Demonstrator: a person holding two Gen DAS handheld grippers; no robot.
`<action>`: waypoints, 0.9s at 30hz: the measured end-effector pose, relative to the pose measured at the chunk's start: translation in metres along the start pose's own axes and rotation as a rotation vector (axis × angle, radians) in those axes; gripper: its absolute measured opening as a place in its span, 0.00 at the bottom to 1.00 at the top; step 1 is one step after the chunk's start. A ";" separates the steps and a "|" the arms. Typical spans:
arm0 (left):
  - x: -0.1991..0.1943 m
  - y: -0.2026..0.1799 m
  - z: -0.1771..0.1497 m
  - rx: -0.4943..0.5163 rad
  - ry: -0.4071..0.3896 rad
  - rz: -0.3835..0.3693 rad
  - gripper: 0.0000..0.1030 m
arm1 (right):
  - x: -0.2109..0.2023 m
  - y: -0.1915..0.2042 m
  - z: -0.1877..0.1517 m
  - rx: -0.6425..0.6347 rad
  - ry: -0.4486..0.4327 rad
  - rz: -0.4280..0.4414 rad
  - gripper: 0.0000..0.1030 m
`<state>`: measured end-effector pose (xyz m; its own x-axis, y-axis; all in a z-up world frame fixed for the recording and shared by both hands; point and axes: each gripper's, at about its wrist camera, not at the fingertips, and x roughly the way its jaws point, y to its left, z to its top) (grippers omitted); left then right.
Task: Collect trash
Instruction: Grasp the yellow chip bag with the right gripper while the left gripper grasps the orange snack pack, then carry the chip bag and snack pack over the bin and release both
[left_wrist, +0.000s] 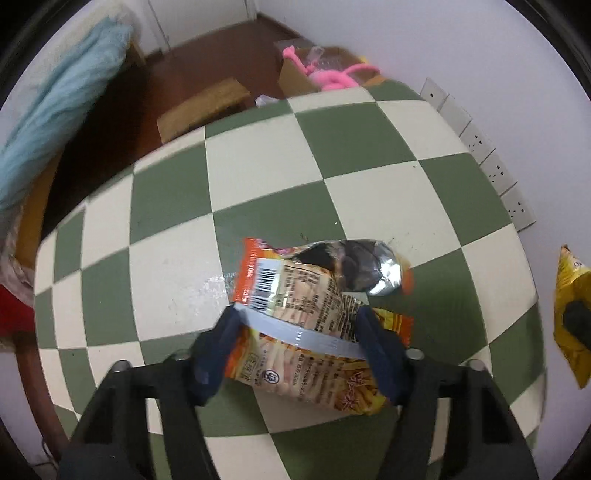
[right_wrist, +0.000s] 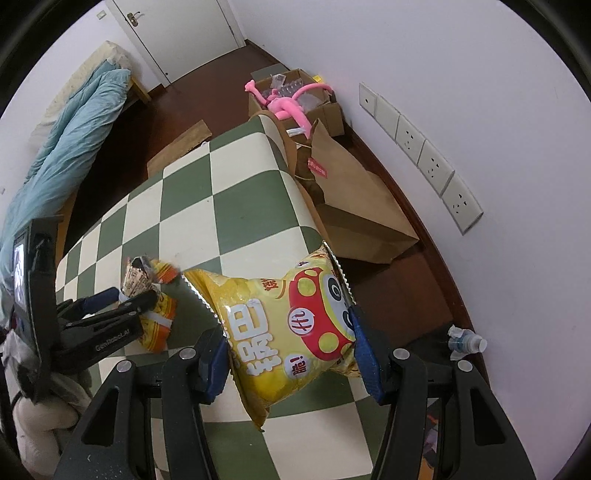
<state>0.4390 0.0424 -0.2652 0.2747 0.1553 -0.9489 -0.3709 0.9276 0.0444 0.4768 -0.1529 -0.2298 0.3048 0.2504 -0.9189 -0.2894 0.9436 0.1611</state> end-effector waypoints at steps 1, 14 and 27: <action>-0.004 -0.001 -0.004 0.006 -0.007 -0.002 0.21 | 0.000 0.000 -0.002 -0.004 0.000 0.001 0.58; -0.115 0.052 -0.071 -0.144 -0.191 -0.047 0.09 | -0.062 0.052 -0.035 -0.092 -0.069 0.078 0.58; -0.234 0.209 -0.178 -0.338 -0.349 0.084 0.09 | -0.133 0.254 -0.111 -0.359 -0.084 0.338 0.58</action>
<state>0.1390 0.1394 -0.0894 0.4913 0.3831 -0.7823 -0.6554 0.7541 -0.0423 0.2615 0.0292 -0.1065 0.2080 0.5597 -0.8022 -0.6739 0.6764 0.2972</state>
